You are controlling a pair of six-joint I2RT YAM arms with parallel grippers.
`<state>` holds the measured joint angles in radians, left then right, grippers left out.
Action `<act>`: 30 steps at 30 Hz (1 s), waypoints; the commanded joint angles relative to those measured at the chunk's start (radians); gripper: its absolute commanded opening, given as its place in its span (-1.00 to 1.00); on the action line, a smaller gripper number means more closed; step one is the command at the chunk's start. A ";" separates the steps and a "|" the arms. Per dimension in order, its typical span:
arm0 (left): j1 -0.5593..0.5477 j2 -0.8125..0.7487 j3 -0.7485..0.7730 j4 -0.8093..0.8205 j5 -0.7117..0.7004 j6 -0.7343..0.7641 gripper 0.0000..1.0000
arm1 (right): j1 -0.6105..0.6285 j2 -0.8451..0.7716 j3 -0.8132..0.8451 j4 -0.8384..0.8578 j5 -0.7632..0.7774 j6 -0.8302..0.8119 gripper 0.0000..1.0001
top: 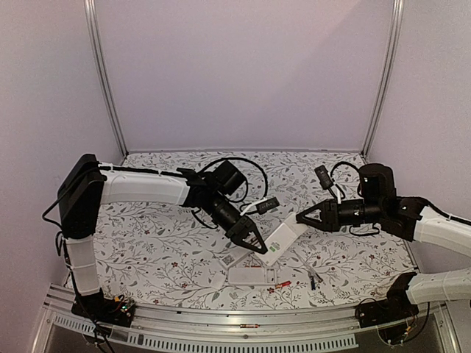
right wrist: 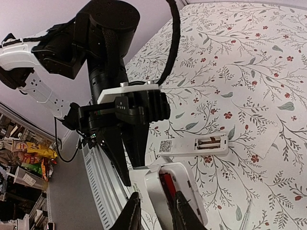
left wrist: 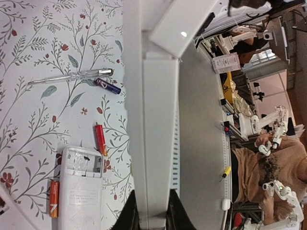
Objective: Unload the batteries from the remote control
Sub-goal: Remove the battery cover from the remote control.
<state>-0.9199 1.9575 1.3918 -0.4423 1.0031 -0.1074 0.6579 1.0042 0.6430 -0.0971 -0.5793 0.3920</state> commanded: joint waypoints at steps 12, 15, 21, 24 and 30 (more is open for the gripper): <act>0.008 0.003 0.028 0.036 0.025 0.010 -1.00 | 0.012 0.078 -0.020 -0.002 -0.042 -0.035 -0.61; 0.009 0.003 0.027 0.036 0.026 0.010 -1.00 | 0.011 0.084 -0.014 -0.006 -0.068 -0.040 -0.64; 0.008 0.009 0.027 0.036 0.033 0.011 -1.00 | 0.011 0.118 0.023 -0.097 -0.096 -0.090 -0.63; 0.009 0.009 0.028 0.033 0.037 0.014 -1.00 | 0.011 0.125 0.033 -0.111 -0.107 -0.109 -0.60; 0.009 0.011 0.029 0.028 0.040 0.020 -1.00 | 0.011 0.143 0.043 -0.094 -0.137 -0.115 -0.72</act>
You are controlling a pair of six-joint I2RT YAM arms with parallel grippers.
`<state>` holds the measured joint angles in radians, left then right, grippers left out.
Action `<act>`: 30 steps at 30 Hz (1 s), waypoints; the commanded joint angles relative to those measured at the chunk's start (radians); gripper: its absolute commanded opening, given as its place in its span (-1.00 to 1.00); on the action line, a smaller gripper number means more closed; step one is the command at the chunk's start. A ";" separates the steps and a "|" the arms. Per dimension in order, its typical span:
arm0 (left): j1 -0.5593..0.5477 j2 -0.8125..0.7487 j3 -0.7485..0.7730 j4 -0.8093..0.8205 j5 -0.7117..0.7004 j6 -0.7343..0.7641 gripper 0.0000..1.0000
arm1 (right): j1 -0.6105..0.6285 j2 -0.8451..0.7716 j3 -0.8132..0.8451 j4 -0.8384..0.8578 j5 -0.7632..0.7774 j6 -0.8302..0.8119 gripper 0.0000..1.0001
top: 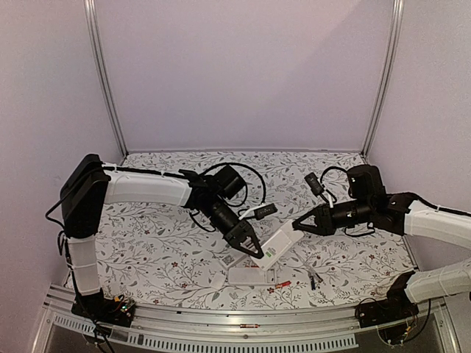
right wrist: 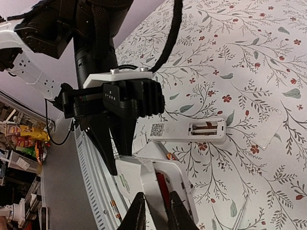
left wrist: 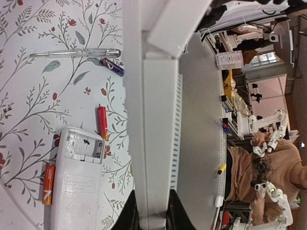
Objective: Unload the batteries from the remote control
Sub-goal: Remove the battery cover from the remote control.
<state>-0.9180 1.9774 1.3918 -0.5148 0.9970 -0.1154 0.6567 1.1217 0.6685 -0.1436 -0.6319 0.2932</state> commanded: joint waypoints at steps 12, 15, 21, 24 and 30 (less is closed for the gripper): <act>0.013 0.029 0.044 0.050 0.030 0.074 -1.00 | -0.029 -0.065 0.018 -0.061 -0.057 -0.004 -0.98; 0.022 0.037 0.043 0.048 0.021 0.076 -1.00 | -0.046 -0.110 0.009 -0.068 -0.021 -0.004 -0.99; 0.052 0.049 0.050 0.028 -0.018 0.087 -1.00 | -0.060 -0.169 -0.004 -0.114 0.089 0.012 -0.98; 0.066 0.046 0.052 0.023 -0.036 0.097 -1.00 | -0.061 -0.173 -0.031 -0.135 0.181 0.027 -0.97; 0.071 0.037 0.050 -0.004 -0.066 0.114 -1.00 | -0.061 -0.121 -0.075 -0.134 0.317 0.083 -0.97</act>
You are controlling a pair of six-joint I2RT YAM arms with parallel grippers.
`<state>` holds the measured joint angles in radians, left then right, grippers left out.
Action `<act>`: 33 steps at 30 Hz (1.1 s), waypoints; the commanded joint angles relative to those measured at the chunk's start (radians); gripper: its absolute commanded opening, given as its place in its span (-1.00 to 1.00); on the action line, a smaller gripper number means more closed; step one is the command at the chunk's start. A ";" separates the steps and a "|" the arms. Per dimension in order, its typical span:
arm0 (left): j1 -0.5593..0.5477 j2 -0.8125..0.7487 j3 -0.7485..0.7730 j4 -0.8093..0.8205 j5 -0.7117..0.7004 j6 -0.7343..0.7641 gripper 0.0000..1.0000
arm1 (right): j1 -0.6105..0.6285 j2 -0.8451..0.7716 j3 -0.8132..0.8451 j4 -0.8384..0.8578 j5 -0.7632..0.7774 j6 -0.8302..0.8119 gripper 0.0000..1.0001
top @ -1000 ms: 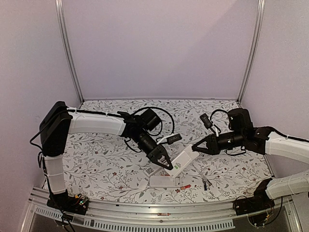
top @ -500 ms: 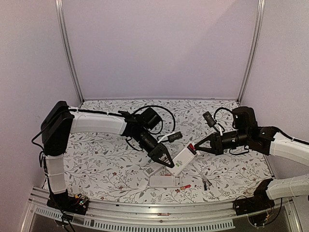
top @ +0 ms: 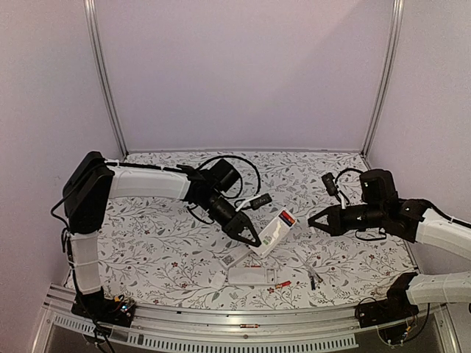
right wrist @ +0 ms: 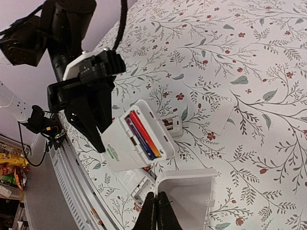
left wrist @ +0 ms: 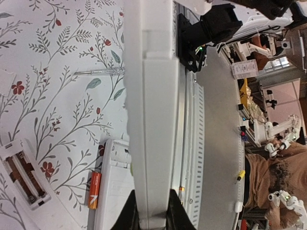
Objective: Unload the batteries from the remote control
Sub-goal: Remove the battery cover from the remote control, then place the battery cover at the center of the board, then pass from the left arm to the right
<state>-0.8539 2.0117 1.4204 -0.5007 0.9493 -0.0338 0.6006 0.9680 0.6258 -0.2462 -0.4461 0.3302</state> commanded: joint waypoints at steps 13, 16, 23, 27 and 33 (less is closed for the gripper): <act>0.008 -0.085 -0.132 0.001 -0.061 0.040 -1.00 | -0.005 0.233 -0.062 0.043 0.203 0.076 -0.71; 0.003 -0.096 -0.148 0.005 -0.059 0.046 -1.00 | -0.005 0.245 -0.051 0.046 0.198 0.072 -0.54; -0.022 -0.088 -0.144 -0.020 -0.054 0.075 -1.00 | -0.005 0.103 -0.061 0.136 -0.114 0.014 0.40; -0.054 -0.092 -0.143 -0.029 -0.049 0.092 -1.00 | -0.004 0.068 -0.058 0.173 -0.265 0.020 0.63; -0.074 -0.116 -0.148 -0.019 0.007 0.109 -1.00 | 0.017 0.132 -0.051 0.212 -0.393 0.021 0.68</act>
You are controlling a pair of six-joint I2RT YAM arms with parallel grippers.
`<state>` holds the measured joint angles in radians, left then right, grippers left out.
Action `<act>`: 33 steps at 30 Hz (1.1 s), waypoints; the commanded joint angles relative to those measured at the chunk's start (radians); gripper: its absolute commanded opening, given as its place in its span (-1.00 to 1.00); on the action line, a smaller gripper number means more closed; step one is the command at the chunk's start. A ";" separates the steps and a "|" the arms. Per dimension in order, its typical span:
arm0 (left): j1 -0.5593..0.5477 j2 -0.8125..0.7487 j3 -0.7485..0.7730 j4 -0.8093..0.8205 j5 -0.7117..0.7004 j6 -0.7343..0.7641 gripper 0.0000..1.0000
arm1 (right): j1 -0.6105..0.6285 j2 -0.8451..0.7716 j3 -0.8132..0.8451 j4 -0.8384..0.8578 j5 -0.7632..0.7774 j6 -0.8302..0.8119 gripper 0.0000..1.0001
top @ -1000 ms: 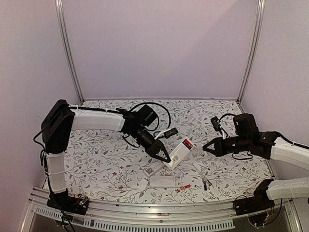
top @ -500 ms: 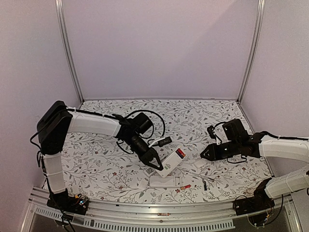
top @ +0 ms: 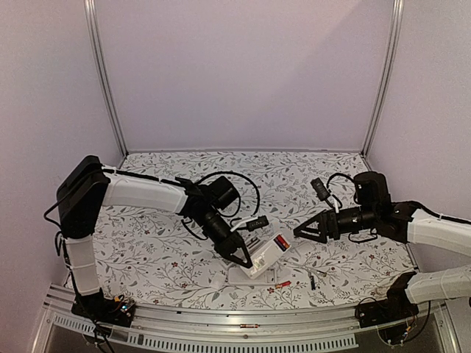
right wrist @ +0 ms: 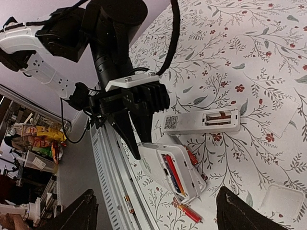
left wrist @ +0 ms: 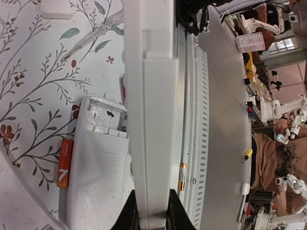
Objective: Unload the batteries from the remote control
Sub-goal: Pass from the left arm to the right
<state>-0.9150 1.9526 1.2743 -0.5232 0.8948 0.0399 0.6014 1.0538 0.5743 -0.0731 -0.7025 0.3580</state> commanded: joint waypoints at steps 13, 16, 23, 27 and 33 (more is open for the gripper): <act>-0.030 -0.071 -0.003 0.008 0.106 0.050 -1.00 | 0.093 0.216 0.039 0.162 -0.203 0.018 -0.03; -0.030 -0.071 -0.001 0.008 0.108 0.050 -1.00 | 0.107 0.240 0.046 0.176 -0.214 0.023 -0.18; -0.029 -0.082 -0.009 0.039 0.078 0.025 -1.00 | 0.124 0.256 0.045 0.228 -0.179 0.049 -0.89; -0.021 -0.142 -0.041 0.124 -0.027 -0.035 -0.57 | 0.113 0.196 0.028 0.223 -0.034 0.092 -1.00; 0.033 -0.242 -0.126 0.292 -0.172 -0.199 0.11 | 0.061 0.083 -0.044 0.182 0.147 0.165 -1.00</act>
<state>-0.9188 1.7931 1.2106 -0.3912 0.8536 -0.0113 0.6952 1.2003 0.5747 0.1230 -0.7666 0.4530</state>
